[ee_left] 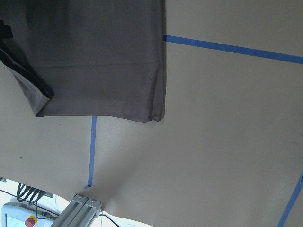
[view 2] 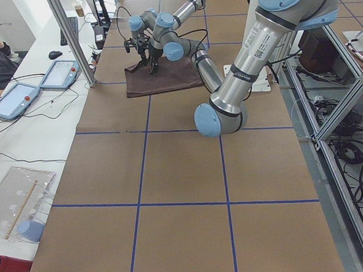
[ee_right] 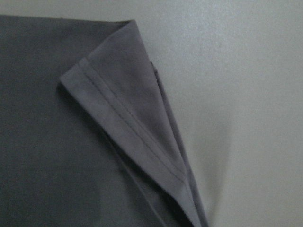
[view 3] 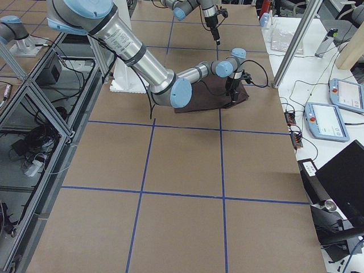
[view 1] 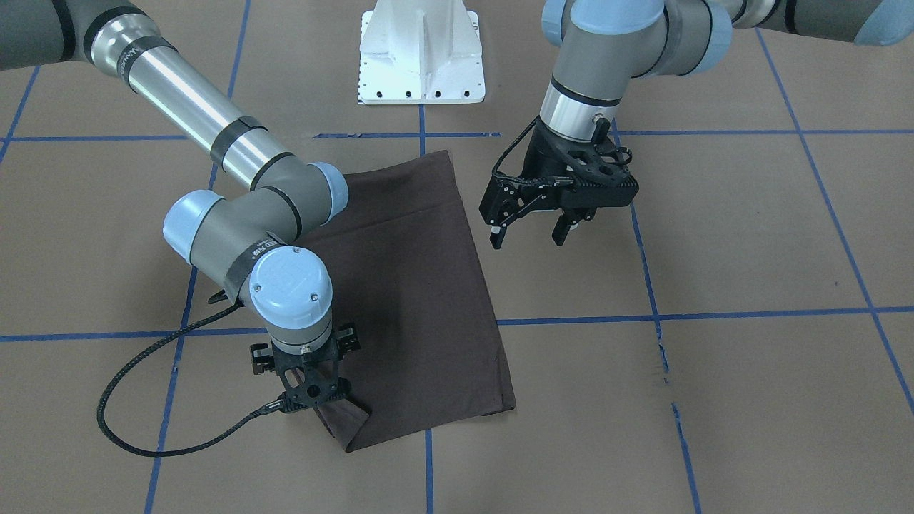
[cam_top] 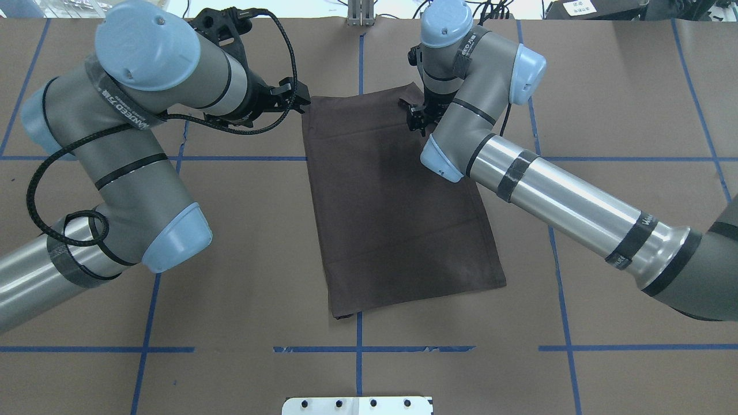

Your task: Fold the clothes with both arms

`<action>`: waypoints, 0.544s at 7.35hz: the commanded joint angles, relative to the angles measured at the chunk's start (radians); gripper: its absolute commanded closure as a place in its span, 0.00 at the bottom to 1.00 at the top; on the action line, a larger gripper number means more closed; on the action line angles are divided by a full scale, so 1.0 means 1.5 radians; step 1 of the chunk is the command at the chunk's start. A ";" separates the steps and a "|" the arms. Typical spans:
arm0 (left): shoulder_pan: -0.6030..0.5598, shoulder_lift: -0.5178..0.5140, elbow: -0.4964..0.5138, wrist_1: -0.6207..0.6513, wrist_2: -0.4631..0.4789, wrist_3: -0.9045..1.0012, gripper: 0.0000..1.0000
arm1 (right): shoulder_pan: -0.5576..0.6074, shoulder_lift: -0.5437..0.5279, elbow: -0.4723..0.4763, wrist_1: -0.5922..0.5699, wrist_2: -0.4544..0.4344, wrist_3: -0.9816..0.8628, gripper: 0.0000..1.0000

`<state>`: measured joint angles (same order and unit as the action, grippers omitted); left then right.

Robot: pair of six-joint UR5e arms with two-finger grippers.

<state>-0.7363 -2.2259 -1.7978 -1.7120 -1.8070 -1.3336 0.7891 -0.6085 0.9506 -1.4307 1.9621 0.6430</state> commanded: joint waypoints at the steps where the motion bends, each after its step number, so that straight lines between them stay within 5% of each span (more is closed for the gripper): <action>1: 0.000 0.000 0.000 0.000 0.000 0.000 0.00 | 0.002 0.013 -0.043 0.039 -0.014 -0.001 0.00; 4: 0.000 -0.001 0.000 -0.001 0.000 -0.001 0.00 | 0.022 0.012 -0.054 0.042 -0.057 0.000 0.00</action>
<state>-0.7363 -2.2268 -1.7978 -1.7123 -1.8070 -1.3340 0.8058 -0.5909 0.8817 -1.3716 1.9025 0.6423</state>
